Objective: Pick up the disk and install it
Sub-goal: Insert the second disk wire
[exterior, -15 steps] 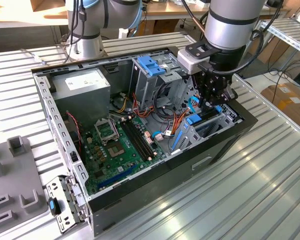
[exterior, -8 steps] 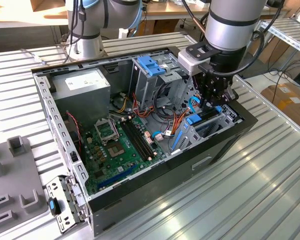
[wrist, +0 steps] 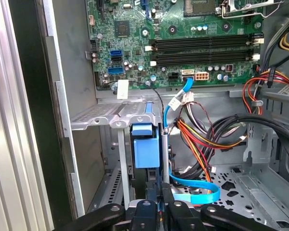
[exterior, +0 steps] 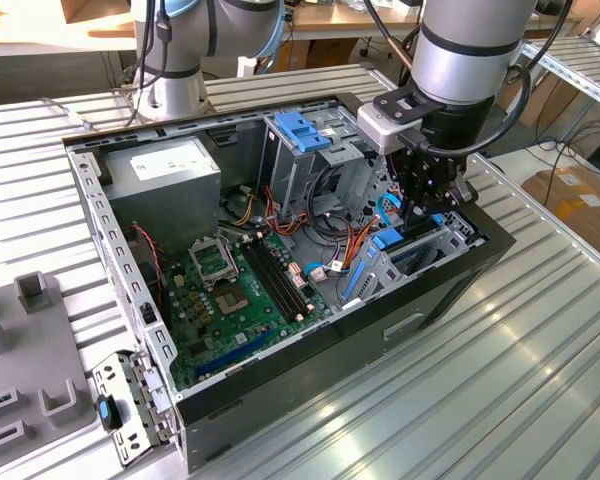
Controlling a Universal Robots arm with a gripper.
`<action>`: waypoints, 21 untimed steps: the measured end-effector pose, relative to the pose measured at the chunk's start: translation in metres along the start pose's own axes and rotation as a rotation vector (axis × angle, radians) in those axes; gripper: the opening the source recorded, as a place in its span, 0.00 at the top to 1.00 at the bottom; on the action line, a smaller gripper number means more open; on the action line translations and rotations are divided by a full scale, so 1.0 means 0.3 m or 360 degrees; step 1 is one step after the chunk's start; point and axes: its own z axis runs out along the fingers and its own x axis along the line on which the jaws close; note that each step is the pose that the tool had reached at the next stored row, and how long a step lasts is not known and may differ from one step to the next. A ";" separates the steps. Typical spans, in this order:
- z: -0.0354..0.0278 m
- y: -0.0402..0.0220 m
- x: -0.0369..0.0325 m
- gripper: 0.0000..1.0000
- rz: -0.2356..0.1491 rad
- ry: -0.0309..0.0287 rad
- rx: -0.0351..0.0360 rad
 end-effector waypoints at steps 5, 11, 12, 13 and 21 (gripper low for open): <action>0.003 0.000 0.003 0.84 0.0002 -0.00091 0.0002; 0.005 -0.002 0.003 0.84 0.0004 -0.00176 0.0004; 0.006 -0.002 0.003 0.84 0.0004 -0.00184 0.0004; 0.006 -0.002 0.004 0.84 0.0005 -0.00195 0.0004; 0.016 -0.001 0.015 0.84 0.0005 -0.00198 0.0004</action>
